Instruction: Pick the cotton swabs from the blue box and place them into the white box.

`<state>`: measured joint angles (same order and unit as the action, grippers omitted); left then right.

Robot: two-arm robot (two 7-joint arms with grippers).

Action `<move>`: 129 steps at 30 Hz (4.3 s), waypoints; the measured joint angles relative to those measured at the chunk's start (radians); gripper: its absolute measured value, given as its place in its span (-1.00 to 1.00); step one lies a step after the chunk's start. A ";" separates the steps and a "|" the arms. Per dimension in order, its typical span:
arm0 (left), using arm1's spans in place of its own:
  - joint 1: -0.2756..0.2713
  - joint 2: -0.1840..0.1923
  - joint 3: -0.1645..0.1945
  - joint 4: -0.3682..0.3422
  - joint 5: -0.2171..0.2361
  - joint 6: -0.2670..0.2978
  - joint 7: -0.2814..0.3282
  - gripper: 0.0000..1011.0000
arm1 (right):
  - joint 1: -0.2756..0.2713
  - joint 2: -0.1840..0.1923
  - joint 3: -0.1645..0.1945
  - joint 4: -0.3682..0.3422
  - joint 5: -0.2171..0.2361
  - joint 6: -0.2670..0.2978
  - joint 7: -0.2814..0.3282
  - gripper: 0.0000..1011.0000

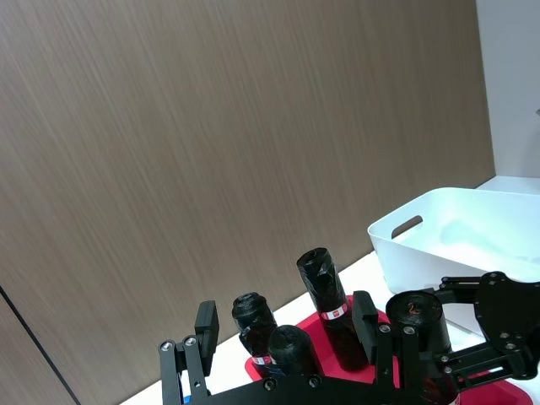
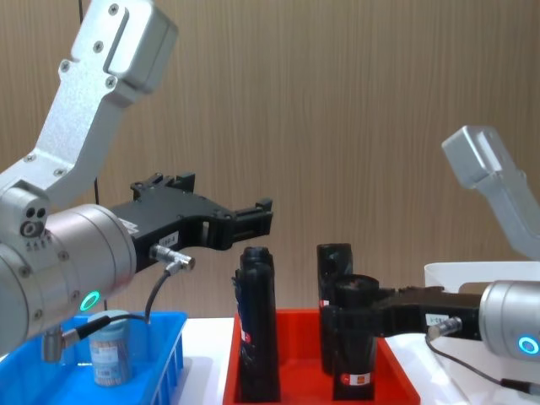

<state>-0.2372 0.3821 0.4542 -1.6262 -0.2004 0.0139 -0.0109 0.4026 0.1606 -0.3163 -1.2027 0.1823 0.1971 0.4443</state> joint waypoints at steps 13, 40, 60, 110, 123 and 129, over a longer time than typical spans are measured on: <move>0.000 0.000 0.000 0.000 0.000 0.000 0.000 0.99 | 0.036 -0.018 -0.005 0.060 -0.013 -0.012 -0.016 0.65; 0.000 0.000 0.000 0.000 0.000 0.000 0.000 0.99 | 0.021 0.012 0.024 -0.034 0.032 0.010 -0.015 0.08; 0.000 0.000 0.000 0.000 0.000 0.000 0.000 0.99 | 0.001 0.080 0.101 -0.205 0.112 0.010 -0.068 0.08; 0.000 0.000 0.000 0.000 0.000 0.000 0.000 0.99 | 0.053 0.136 0.168 -0.015 0.001 -0.104 -0.225 0.56; 0.000 0.000 0.000 0.000 0.000 0.000 0.000 0.99 | 0.040 0.135 0.165 -0.019 0.006 -0.113 -0.227 0.98; 0.000 0.000 0.000 0.000 0.000 0.000 0.000 0.99 | 0.037 0.135 0.164 -0.021 0.008 -0.114 -0.227 0.98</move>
<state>-0.2372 0.3821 0.4542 -1.6262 -0.2004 0.0138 -0.0109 0.4398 0.2953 -0.1519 -1.2236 0.1907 0.0826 0.2173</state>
